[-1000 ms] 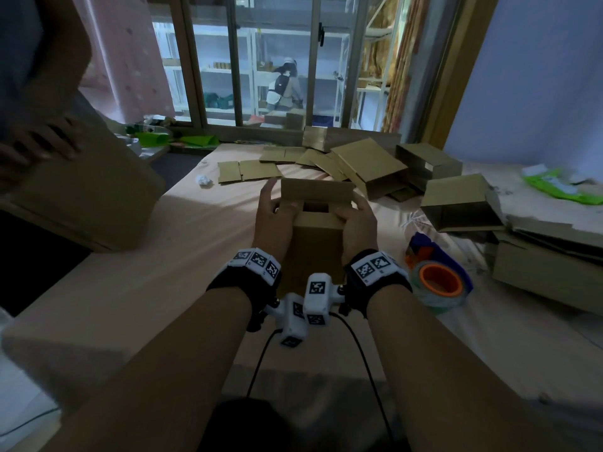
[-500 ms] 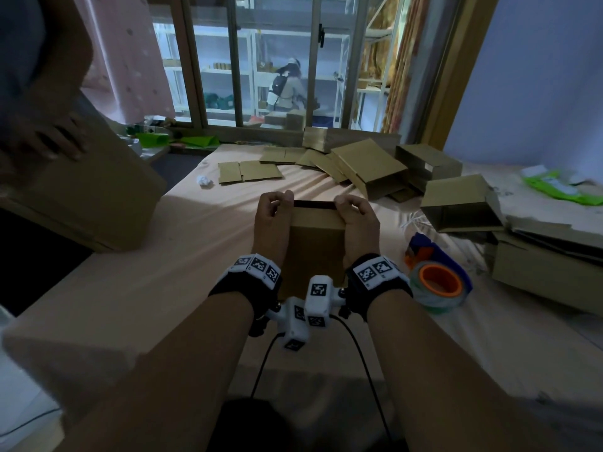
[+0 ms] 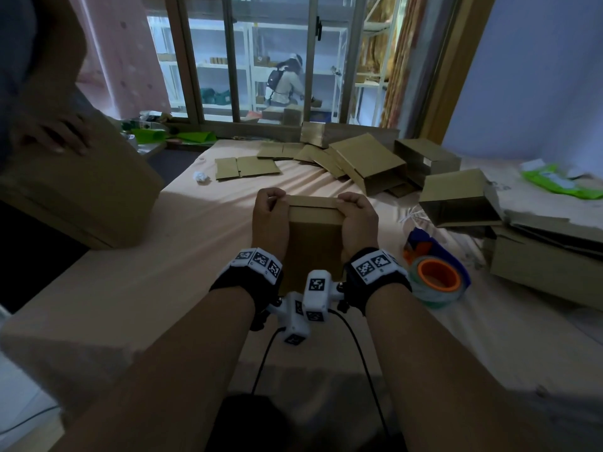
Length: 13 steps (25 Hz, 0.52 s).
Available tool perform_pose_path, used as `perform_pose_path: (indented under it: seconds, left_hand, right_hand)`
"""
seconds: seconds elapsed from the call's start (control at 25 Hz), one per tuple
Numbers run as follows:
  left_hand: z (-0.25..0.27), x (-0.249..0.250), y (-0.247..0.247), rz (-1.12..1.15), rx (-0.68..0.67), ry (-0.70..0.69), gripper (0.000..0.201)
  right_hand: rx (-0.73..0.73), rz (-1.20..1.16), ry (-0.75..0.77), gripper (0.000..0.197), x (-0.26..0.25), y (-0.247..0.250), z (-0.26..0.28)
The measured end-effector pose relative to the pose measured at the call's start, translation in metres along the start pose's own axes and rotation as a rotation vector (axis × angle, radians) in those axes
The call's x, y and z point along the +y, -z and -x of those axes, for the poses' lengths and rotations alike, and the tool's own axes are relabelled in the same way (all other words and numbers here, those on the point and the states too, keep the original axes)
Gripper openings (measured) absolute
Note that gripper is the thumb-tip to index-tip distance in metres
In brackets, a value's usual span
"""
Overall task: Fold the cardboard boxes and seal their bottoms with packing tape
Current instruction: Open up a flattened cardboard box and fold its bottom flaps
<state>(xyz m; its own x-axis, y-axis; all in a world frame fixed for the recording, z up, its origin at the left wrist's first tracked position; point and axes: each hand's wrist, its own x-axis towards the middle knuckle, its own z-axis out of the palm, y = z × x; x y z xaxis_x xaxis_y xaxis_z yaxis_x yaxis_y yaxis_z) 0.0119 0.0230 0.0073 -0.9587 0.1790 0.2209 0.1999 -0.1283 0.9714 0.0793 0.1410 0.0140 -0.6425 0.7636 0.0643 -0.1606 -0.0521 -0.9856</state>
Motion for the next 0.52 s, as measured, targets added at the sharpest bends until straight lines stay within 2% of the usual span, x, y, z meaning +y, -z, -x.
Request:
perform_pose_path:
  seconds: [0.32,0.52]
  left_hand:
    - [0.003,0.003,-0.001,-0.069,0.044,-0.029,0.014]
    - [0.008,0.021,-0.002,-0.106,0.050,-0.014,0.013]
  right_hand:
    - [0.014,0.003,-0.006,0.015,-0.002,0.000,0.001]
    - [-0.024,0.151,-0.004,0.018,-0.025,0.004,0.006]
